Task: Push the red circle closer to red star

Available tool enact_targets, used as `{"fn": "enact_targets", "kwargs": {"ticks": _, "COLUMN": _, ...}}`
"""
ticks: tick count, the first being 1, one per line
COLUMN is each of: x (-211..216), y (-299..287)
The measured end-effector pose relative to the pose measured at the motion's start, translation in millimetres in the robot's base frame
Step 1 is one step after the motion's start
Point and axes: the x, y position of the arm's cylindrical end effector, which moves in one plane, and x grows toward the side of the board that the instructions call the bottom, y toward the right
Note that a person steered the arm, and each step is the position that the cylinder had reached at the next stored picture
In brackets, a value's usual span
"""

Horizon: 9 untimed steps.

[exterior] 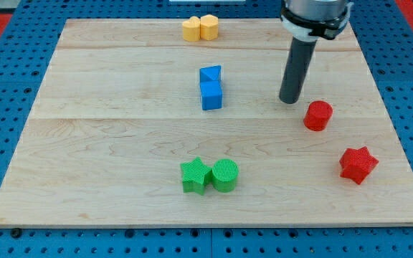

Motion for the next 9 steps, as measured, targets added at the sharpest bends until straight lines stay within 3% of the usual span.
{"fn": "enact_targets", "kwargs": {"ticks": 2, "x": 26.7, "y": 6.8}}
{"fn": "enact_targets", "kwargs": {"ticks": 4, "x": 14.2, "y": 17.8}}
{"fn": "enact_targets", "kwargs": {"ticks": 5, "x": 22.4, "y": 43.7}}
{"fn": "enact_targets", "kwargs": {"ticks": 9, "x": 72.9, "y": 53.5}}
